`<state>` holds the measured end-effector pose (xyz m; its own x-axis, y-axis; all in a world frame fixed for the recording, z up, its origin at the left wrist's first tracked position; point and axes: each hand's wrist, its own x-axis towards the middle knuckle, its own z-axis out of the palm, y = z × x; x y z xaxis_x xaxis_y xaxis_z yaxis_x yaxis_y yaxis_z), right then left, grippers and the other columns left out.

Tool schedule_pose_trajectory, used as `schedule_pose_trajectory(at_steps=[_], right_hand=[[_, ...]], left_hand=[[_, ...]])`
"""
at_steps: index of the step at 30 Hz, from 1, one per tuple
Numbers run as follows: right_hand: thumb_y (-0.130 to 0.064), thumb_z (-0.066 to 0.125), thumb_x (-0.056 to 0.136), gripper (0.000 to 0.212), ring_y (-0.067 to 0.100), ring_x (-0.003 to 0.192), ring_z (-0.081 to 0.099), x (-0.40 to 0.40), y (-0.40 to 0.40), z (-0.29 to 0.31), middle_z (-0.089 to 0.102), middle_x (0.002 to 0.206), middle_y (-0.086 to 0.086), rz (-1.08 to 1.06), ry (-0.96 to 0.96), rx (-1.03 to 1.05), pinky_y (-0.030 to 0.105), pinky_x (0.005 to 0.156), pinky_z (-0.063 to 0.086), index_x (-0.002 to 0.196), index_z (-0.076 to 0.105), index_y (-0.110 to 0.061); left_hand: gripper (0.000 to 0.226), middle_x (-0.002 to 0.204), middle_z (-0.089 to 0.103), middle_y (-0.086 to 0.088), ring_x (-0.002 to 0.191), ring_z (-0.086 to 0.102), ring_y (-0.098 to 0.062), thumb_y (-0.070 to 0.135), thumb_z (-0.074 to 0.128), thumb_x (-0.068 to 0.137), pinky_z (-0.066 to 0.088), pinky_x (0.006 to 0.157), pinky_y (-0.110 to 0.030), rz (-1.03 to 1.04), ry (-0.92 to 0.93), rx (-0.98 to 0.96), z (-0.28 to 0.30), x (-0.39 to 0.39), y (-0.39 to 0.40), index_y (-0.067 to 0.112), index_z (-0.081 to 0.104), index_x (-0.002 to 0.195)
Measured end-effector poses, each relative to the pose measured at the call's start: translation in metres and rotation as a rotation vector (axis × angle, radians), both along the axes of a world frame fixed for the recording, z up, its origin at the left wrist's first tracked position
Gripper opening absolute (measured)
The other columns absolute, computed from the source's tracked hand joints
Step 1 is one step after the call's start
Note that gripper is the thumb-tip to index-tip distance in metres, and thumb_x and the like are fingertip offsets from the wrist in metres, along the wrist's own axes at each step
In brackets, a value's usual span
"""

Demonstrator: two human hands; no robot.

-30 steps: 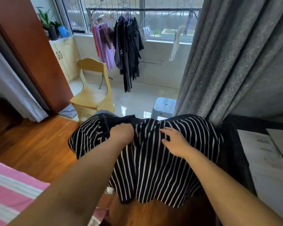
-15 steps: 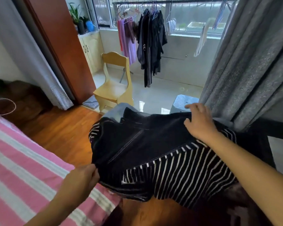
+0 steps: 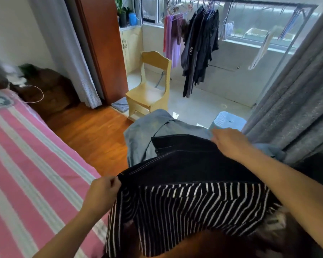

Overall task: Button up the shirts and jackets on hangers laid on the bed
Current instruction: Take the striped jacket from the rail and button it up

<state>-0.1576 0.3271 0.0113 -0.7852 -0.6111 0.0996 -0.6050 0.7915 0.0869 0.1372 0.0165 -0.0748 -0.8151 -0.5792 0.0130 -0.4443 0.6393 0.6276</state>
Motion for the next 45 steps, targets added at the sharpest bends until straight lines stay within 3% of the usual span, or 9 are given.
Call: schedule_pose_trajectory(at_steps=[4,9,13,20,28,35,38,40,45], right_hand=[[-0.038,0.062,0.095,0.044,0.029,0.121,0.051,0.0,0.009,-0.007,0.056,0.131,0.005,-0.029,-0.273,0.014,0.04,0.094,0.043,0.136,0.054,-0.024],[-0.037,0.061,0.093,0.03,0.032,0.109,0.053,0.049,-0.003,-0.04,0.063,0.114,0.009,0.119,0.058,-0.285,0.042,0.093,0.044,0.103,0.07,-0.011],[-0.057,0.07,0.081,0.085,0.009,0.137,0.035,0.122,-0.052,-0.046,0.037,0.151,-0.01,0.364,-0.658,-0.293,0.031,0.117,0.029,0.154,0.034,-0.03],[-0.051,0.082,0.073,0.116,0.018,0.14,0.044,0.187,-0.164,-0.056,0.036,0.158,-0.01,0.347,-1.041,-0.328,0.047,0.116,0.036,0.154,-0.001,-0.056],[-0.02,0.058,0.102,0.016,0.006,0.101,0.069,0.349,-0.353,0.018,0.074,0.111,0.001,0.559,-1.285,-0.555,0.03,0.096,0.055,0.111,0.07,-0.014],[-0.018,0.072,0.077,0.036,0.032,0.08,0.069,0.544,-0.476,0.01,0.066,0.108,0.016,0.255,-1.202,-0.784,0.059,0.072,0.059,0.104,0.057,-0.036],[0.0,0.06,0.089,0.058,0.023,0.067,0.066,0.604,-0.516,0.026,0.058,0.13,0.016,0.207,-1.247,-0.797,0.034,0.052,0.056,0.138,0.052,-0.032],[0.0,0.06,0.092,0.032,0.025,0.078,0.069,0.638,-0.534,0.036,0.064,0.121,0.02,0.2,-1.247,-0.838,0.031,0.057,0.057,0.117,0.069,-0.018],[0.005,0.055,0.094,0.026,0.021,0.096,0.069,0.709,-0.556,0.09,0.067,0.098,0.012,0.49,-1.296,-0.717,0.027,0.076,0.061,0.115,0.067,-0.004]], left_hand=[[0.037,0.056,0.055,-0.012,0.05,0.04,-0.023,0.016,0.055,0.099,0.03,0.054,-0.034,0.014,0.045,0.022,0.013,0.014,-0.005,0.003,0.05,0.064],[0.042,0.055,0.052,-0.011,0.05,0.034,-0.01,0.013,0.055,0.1,0.027,0.051,-0.032,-0.027,0.211,0.142,0.059,0.018,0.024,0.004,0.048,0.06],[0.039,0.059,0.054,-0.008,0.058,0.047,-0.007,0.023,0.053,0.097,0.037,0.054,-0.03,-0.139,0.494,0.218,0.121,0.031,0.048,0.0,0.059,0.066],[0.028,0.063,0.061,0.008,0.062,0.056,-0.008,0.014,0.055,0.094,0.046,0.06,-0.021,-0.101,0.778,0.343,0.217,0.109,-0.035,0.017,0.069,0.07],[0.042,0.076,0.045,-0.012,0.072,0.04,-0.023,0.032,0.058,0.086,0.033,0.062,-0.035,0.403,0.842,0.161,0.23,0.319,-0.197,-0.01,0.055,0.079],[0.055,0.128,0.057,-0.009,0.117,0.061,-0.032,0.039,0.066,0.094,0.047,0.095,-0.033,0.593,0.09,0.073,0.123,0.463,-0.275,0.012,0.051,0.139],[0.066,0.124,0.055,-0.001,0.102,0.063,-0.013,0.049,0.075,0.082,0.055,0.086,-0.031,0.463,0.146,0.415,0.065,0.478,-0.208,0.021,0.045,0.134],[0.07,0.133,0.054,0.002,0.105,0.062,-0.007,0.058,0.073,0.082,0.053,0.087,-0.027,0.44,0.163,0.612,0.05,0.477,-0.164,0.027,0.037,0.134],[0.062,0.146,0.05,-0.002,0.13,0.055,-0.025,0.051,0.053,0.1,0.048,0.101,-0.036,0.744,0.295,0.435,0.05,0.498,-0.183,0.02,0.036,0.15]])
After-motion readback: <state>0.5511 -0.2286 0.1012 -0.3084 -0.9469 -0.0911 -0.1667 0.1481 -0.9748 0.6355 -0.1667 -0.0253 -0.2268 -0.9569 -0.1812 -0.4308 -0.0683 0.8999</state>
